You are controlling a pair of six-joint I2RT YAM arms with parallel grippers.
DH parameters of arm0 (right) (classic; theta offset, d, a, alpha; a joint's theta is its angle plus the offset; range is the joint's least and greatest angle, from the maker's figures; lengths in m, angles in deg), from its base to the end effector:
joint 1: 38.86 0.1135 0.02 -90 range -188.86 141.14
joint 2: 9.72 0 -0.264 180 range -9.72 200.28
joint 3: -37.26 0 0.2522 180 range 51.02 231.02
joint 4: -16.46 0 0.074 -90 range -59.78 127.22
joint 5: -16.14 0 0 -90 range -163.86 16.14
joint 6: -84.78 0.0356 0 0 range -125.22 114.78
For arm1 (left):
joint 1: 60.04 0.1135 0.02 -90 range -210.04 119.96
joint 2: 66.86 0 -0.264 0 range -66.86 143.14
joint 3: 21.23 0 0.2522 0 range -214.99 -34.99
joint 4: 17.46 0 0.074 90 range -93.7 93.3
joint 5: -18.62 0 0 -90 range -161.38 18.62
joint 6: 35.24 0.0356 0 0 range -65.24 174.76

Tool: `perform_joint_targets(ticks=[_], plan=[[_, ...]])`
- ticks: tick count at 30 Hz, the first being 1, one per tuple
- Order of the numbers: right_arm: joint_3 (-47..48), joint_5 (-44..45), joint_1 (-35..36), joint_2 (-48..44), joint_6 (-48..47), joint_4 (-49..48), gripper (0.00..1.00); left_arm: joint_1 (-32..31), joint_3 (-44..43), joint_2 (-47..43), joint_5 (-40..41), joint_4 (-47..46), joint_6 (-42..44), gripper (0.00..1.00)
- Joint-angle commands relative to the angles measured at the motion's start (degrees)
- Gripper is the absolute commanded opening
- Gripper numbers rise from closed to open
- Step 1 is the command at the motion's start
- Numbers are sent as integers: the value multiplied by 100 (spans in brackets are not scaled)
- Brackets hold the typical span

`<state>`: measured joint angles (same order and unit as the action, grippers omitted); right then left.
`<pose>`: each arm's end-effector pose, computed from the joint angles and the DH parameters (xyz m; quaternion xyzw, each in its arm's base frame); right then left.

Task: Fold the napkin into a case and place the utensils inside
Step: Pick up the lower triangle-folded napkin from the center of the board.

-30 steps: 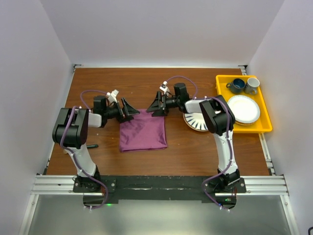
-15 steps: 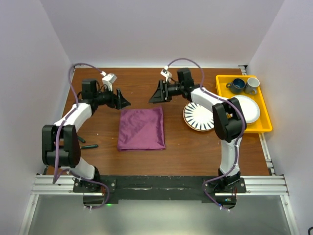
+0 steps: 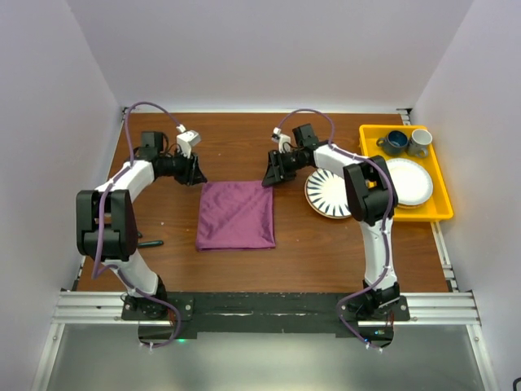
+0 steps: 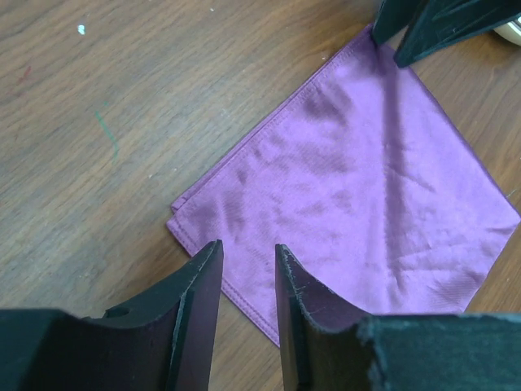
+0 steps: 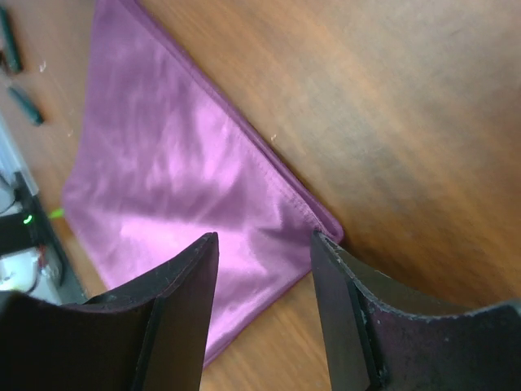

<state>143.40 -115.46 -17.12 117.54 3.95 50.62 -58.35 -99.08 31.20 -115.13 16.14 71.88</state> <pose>0.4300 0.1969 0.1500 -0.2030 0.8753 0.4010 0.1785 0.3531 -0.0142 0.2073 0.2331 0.8586 -0.3023 0.3422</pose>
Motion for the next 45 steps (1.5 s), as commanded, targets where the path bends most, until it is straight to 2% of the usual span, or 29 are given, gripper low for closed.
perform_joint_targets(ticks=[1, 7, 17, 22, 30, 36, 42, 45], plan=[[289, 258, 15, 70, -258, 201, 54, -64, -60, -6, -29, -164, 159, 36], [395, 22, -3, 282, -21, 246, 56, -81, 29, -50, 7, -182, 151, 36], [316, -602, -152, -562, 454, -133, 59, -73, 240, -147, -125, -173, 282, 33], [421, -498, -187, -264, 305, 16, 57, -82, 249, -147, -125, -191, 309, 32], [737, -41, -179, 299, 6, 385, 60, -82, 240, -182, -81, -129, 353, 32], [659, -163, -178, 528, 41, 272, 55, -90, 248, -165, -73, -190, 300, 32], [544, -664, -170, 528, 427, -158, 42, -82, 240, -147, -81, -234, 230, 32], [571, -761, -135, 554, 463, -133, 41, -82, 222, -121, -73, -234, 212, 32]])
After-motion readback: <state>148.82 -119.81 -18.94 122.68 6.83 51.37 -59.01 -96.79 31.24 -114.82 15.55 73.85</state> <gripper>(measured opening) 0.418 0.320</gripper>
